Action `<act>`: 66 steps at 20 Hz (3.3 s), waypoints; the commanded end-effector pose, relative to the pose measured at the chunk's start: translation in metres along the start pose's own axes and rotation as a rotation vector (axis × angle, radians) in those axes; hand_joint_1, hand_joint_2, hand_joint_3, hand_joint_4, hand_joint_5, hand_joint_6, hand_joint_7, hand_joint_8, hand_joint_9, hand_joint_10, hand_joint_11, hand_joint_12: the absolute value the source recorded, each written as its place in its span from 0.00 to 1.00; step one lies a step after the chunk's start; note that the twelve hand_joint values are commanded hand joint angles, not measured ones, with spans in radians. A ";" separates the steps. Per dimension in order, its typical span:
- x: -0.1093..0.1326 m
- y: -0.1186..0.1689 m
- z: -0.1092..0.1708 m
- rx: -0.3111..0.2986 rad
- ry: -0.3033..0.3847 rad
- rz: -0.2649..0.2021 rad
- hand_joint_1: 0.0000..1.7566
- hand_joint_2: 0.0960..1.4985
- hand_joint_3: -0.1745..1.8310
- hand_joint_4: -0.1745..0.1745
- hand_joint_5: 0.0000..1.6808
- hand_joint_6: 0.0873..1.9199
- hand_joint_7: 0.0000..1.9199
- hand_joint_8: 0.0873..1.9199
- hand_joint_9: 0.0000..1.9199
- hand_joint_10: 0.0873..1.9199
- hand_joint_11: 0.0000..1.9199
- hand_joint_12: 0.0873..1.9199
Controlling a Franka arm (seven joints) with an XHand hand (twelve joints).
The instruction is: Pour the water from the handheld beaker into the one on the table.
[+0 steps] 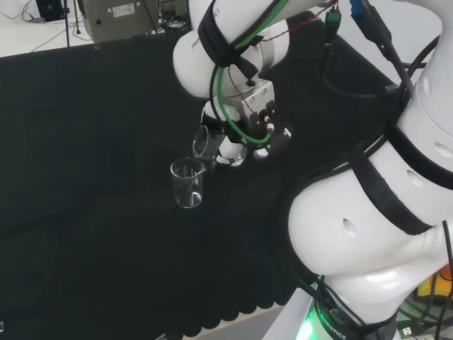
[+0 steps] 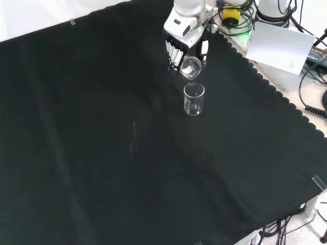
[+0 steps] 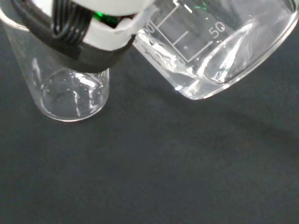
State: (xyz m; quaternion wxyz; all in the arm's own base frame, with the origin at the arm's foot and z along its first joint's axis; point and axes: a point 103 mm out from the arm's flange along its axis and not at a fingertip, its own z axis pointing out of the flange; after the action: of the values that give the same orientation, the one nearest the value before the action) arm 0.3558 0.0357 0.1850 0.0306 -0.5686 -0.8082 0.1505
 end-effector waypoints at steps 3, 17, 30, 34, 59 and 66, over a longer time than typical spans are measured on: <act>0.010 0.007 -0.004 0.067 -0.100 -0.005 0.68 0.66 0.00 0.40 0.90 0.00 0.81 0.32 0.95 0.06 0.76 0.28; 0.016 0.010 -0.013 0.115 -0.224 0.001 0.68 0.66 0.00 0.40 0.90 0.00 0.80 0.33 0.95 0.07 0.76 0.28; 0.022 0.013 -0.018 0.151 -0.303 0.006 0.68 0.66 0.00 0.41 0.89 0.01 0.80 0.34 0.94 0.07 0.76 0.28; 0.025 0.015 -0.020 0.157 -0.323 0.010 0.68 0.66 0.00 0.41 0.89 0.01 0.80 0.34 0.94 0.07 0.76 0.28; 0.040 0.016 -0.032 0.177 -0.435 0.022 0.68 0.66 0.00 0.40 0.89 0.02 0.79 0.35 0.94 0.08 0.76 0.28; 0.044 0.015 -0.034 0.180 -0.464 0.017 0.68 0.66 0.00 0.40 0.88 0.03 0.79 0.35 0.94 0.09 0.76 0.28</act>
State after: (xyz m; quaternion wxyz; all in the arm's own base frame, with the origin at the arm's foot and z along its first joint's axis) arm 0.3626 0.0874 0.2078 -0.1042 -0.5222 -0.7725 0.3460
